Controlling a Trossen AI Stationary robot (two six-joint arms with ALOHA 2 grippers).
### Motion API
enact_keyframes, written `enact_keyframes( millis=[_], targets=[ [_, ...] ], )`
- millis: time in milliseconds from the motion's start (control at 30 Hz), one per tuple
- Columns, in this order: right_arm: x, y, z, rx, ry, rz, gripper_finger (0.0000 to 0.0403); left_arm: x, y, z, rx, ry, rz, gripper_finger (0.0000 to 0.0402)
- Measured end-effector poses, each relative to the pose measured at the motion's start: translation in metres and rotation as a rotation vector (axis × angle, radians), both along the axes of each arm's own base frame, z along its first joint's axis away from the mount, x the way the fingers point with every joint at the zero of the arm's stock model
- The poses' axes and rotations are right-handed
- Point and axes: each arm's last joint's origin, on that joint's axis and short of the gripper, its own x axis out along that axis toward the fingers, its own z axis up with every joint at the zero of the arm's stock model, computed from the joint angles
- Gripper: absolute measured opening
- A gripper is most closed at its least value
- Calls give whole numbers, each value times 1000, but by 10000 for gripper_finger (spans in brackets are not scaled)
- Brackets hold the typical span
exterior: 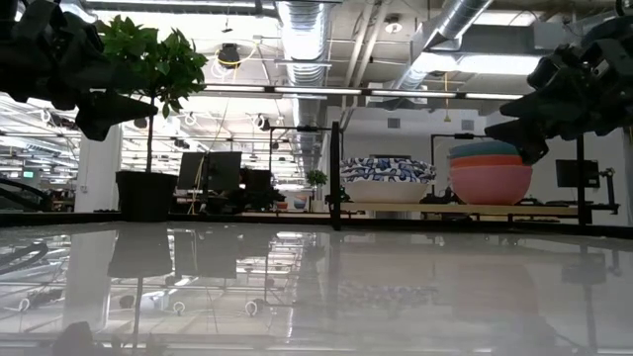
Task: Place and stack bowls onto a shelf
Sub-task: Return to Home Position
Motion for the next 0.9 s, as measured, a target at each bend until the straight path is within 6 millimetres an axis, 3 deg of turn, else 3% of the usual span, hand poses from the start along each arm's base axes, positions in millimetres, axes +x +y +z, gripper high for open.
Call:
enact_keyframes(
  millis=[900],
  targets=[
    [0,0,-1,2,10,0,237,0,0,0,5,3,-1,245]
  ],
)
